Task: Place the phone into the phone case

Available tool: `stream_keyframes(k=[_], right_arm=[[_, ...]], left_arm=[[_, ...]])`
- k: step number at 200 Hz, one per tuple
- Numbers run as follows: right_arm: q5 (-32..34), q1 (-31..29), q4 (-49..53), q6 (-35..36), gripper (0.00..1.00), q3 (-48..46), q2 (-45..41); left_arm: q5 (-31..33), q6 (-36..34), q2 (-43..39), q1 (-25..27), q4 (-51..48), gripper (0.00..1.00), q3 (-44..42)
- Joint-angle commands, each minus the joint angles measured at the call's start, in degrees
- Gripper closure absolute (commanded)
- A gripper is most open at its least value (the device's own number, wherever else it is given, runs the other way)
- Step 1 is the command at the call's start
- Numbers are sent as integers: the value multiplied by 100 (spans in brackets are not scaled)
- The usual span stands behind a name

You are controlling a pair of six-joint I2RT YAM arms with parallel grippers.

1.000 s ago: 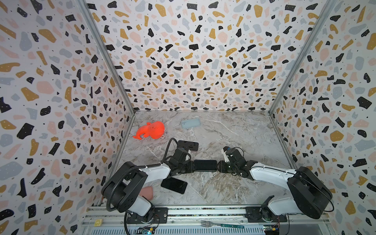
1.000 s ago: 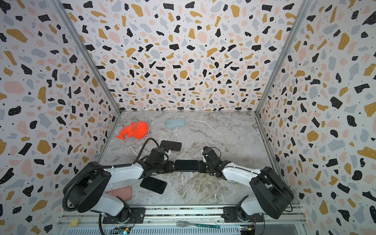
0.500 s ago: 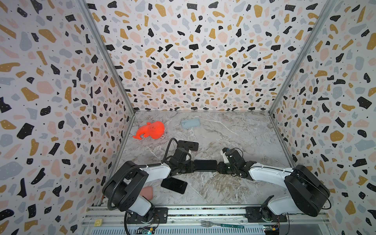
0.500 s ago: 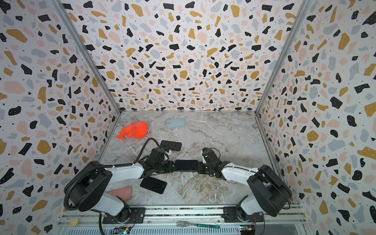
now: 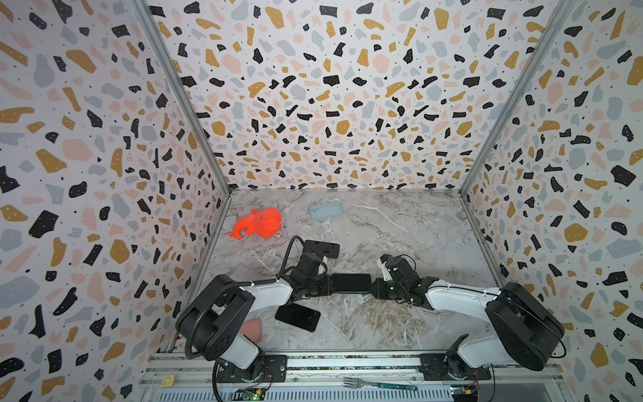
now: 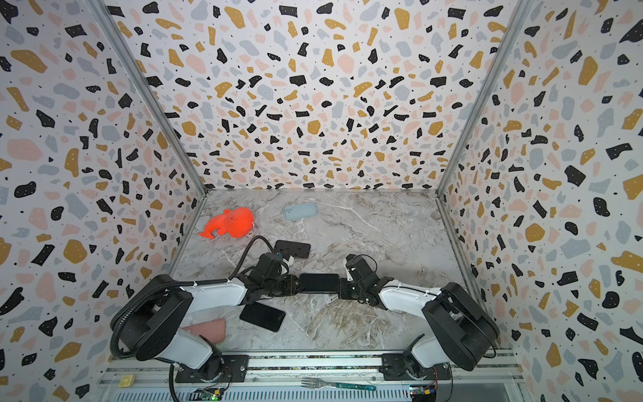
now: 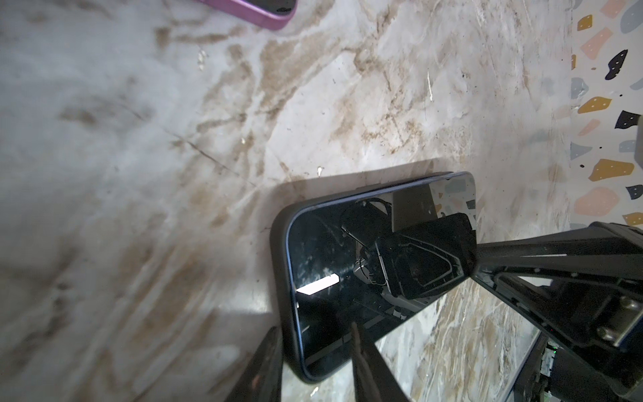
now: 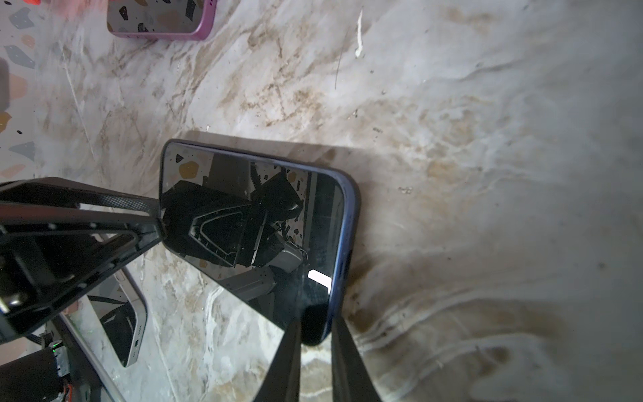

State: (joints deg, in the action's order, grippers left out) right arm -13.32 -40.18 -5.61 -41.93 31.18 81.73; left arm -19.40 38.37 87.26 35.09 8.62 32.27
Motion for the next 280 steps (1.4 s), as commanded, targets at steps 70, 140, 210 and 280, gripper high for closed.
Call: stream_keyframes(k=[70,140,210,280], right_arm=[[-64,-215,-220,-97,85,-48,235],[-54,-306,-398,-189,87,-146,372],[106,-326,-284,-210,91,-148,235],[175,-326,-225,-210,93,-181,130]], left_arm=[[-77,105,168,222,190,65,-11],[-81,145,197,314,250,66,7],[-55,135,177,314,225,66,-6],[-37,127,175,314,219,66,-11]])
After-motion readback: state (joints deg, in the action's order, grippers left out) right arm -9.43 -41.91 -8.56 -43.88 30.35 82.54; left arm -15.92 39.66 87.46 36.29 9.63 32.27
